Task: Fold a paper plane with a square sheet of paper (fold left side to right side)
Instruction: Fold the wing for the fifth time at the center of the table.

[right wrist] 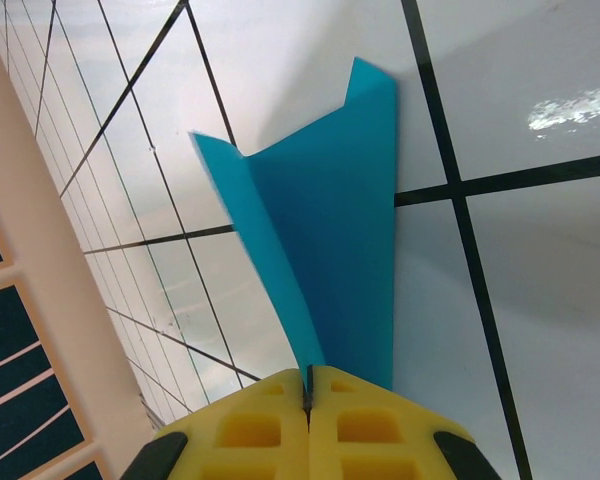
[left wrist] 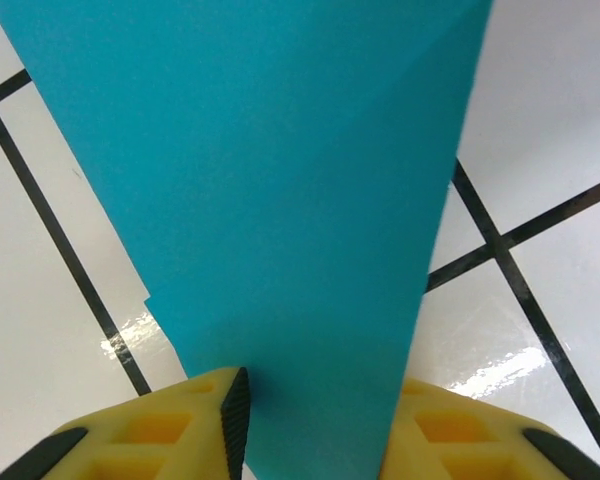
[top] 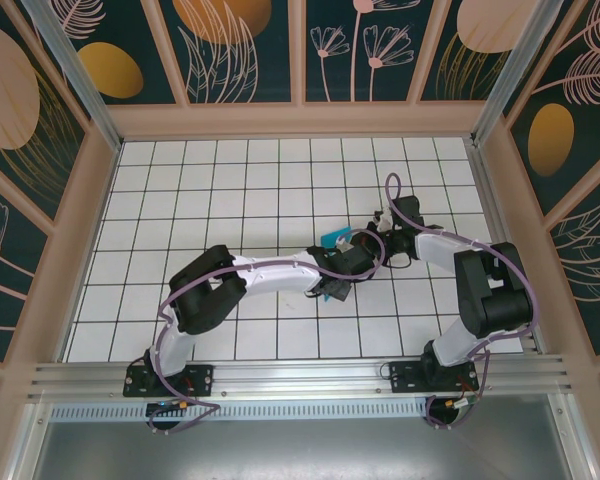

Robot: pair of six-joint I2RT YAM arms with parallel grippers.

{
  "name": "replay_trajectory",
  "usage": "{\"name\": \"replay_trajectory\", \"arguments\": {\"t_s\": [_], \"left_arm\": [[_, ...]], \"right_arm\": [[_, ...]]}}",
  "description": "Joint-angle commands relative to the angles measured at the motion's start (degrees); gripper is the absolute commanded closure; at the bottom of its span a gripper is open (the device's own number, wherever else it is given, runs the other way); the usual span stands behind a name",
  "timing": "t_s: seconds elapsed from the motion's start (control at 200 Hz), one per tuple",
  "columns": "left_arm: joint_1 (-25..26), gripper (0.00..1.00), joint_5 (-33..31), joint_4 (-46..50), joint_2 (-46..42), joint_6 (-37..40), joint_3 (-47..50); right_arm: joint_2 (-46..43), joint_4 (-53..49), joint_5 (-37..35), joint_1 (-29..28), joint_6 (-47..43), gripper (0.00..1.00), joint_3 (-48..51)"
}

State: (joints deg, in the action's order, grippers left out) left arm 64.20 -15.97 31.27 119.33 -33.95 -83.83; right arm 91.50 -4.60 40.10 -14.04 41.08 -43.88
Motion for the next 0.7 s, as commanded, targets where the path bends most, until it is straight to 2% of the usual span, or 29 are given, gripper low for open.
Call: {"name": "replay_trajectory", "arguments": {"t_s": [0.0,0.285,0.44,0.691], "left_arm": [[-0.05,0.67,-1.69,1.10,1.09,-0.42,-1.45],[-0.23,0.75,0.26,-1.32,0.22,0.02,-0.02],[-1.58,0.79,5.15,-5.47,-1.51,-0.30,2.91],[-4.62,0.87,12.97,-13.08,-4.88,-1.85,9.16]], "right_arm": [[-0.37,-1.47,-0.19,-0.56,0.19,1.00,-1.03],[0.25,-2.78,-0.27,-0.72,-1.97,1.00,-1.88],[0.13,-3.62,-0.55,-0.72,-3.37,1.00,-2.64],[-3.43,-3.66,-3.75,-0.22,-4.61,0.77,-3.34]]}}
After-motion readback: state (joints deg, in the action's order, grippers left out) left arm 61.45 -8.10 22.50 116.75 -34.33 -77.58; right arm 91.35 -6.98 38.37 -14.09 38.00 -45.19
